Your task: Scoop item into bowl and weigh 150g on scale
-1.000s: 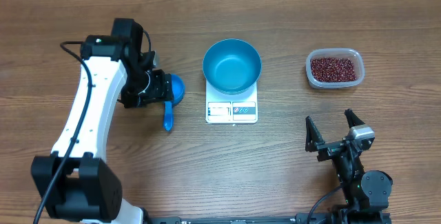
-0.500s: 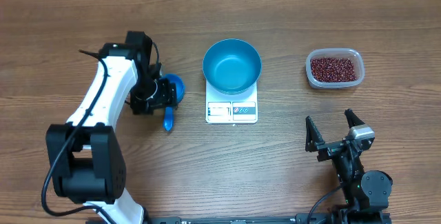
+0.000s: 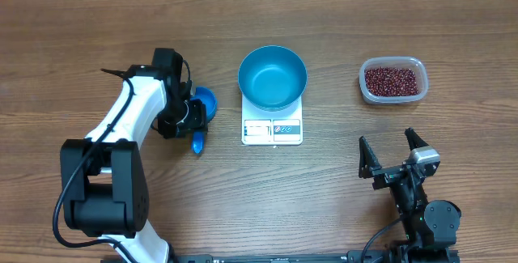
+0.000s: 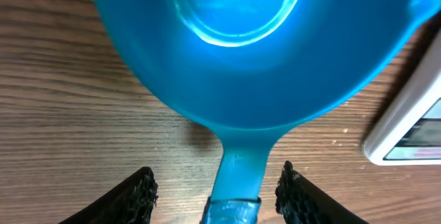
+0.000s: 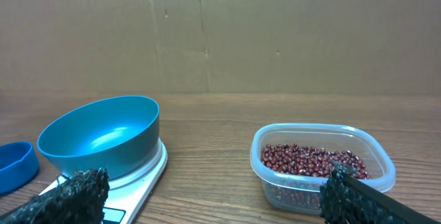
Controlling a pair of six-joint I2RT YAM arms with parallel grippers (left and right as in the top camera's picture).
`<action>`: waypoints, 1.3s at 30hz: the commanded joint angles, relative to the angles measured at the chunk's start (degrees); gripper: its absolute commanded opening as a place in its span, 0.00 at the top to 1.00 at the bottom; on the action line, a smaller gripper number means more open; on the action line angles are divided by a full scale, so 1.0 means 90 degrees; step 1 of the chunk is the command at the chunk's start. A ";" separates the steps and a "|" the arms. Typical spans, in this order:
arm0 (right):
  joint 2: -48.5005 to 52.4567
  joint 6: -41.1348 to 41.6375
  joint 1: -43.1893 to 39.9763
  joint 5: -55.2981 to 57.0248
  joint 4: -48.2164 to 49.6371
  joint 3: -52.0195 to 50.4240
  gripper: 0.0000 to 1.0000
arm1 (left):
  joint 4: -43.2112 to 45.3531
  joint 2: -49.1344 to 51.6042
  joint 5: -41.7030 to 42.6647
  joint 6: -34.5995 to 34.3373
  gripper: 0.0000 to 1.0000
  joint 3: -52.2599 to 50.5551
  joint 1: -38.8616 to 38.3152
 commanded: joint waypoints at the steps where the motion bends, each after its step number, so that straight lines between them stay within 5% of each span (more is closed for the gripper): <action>1: -0.0063 -0.0007 0.0022 0.0017 0.0032 -0.0068 0.00 | 0.0153 0.0058 -0.0284 0.0000 0.40 -0.0126 -0.0238; 8: -0.0063 -0.0007 0.0022 0.0017 0.0032 -0.0068 0.00 | 0.0308 0.0058 -0.1047 -0.0192 0.42 -0.0129 -0.0520; 14: -0.0063 -0.0007 0.0022 0.0017 0.0032 -0.0068 0.00 | 0.0544 0.0058 -0.1044 -0.0364 0.44 -0.0160 -0.0522; 16: -0.0063 -0.0007 0.0022 0.0017 0.0032 -0.0068 0.00 | 0.0551 0.0058 -0.1015 -0.0381 0.55 -0.0160 -0.0525; 39: -0.0063 -0.0005 0.0024 0.0017 0.0032 -0.0068 0.00 | 0.0580 0.0058 -0.0712 -0.0707 0.66 -0.0160 -0.0612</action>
